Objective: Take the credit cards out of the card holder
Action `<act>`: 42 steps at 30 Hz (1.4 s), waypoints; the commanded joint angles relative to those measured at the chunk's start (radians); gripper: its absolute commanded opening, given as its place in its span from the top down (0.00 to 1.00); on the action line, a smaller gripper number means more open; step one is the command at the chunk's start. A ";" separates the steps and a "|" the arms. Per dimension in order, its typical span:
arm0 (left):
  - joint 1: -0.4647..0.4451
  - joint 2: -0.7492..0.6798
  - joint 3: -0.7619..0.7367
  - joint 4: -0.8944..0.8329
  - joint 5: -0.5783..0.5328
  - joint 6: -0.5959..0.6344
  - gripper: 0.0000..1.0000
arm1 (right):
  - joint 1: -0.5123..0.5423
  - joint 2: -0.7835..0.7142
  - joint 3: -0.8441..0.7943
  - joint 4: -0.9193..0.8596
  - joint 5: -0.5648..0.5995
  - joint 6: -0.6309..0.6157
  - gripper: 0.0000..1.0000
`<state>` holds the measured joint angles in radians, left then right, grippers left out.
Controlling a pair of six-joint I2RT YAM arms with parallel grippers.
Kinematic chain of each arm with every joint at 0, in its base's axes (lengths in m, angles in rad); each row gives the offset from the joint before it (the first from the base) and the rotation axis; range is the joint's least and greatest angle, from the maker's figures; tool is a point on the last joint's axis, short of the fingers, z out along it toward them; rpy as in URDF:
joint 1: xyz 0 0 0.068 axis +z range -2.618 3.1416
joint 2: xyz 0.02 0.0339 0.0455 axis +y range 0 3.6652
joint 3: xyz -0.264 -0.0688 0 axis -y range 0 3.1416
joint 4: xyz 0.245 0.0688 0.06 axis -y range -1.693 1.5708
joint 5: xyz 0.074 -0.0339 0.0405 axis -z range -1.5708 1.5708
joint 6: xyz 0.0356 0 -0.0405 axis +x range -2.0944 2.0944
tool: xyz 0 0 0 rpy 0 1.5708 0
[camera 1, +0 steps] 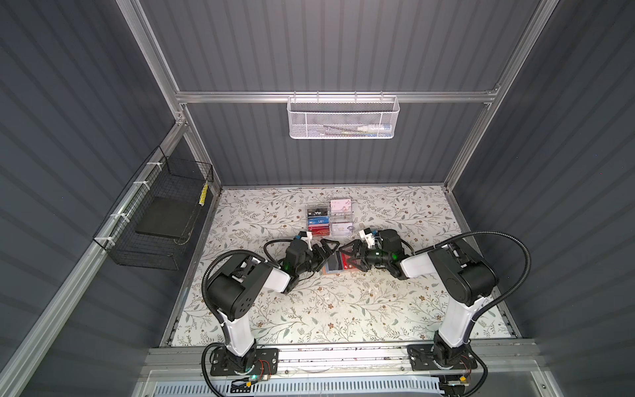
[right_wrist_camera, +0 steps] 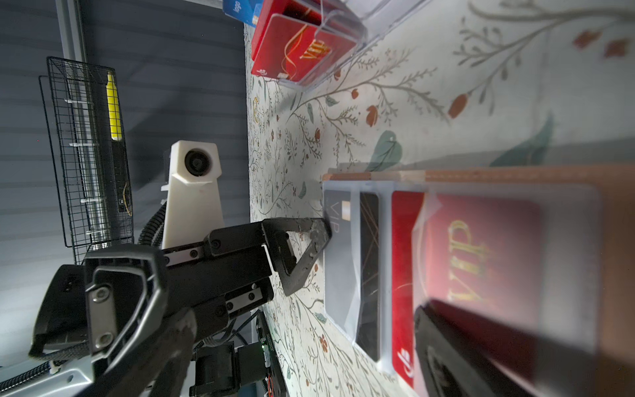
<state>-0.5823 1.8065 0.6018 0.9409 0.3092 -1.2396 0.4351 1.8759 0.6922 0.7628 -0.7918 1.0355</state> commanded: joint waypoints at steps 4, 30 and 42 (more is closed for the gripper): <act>0.011 0.038 -0.036 0.053 0.010 -0.032 0.00 | 0.012 0.050 0.021 0.054 -0.034 0.020 0.01; 0.032 0.042 -0.085 0.086 0.008 -0.038 0.00 | 0.043 0.105 0.023 0.204 -0.064 0.084 0.17; 0.041 0.042 -0.105 0.104 0.013 -0.040 0.00 | 0.043 0.072 0.033 0.058 -0.018 -0.004 0.19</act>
<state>-0.5510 1.8240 0.5213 1.0988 0.3161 -1.2755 0.4740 1.9644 0.7101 0.8692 -0.8230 1.0702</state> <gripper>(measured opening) 0.998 0.813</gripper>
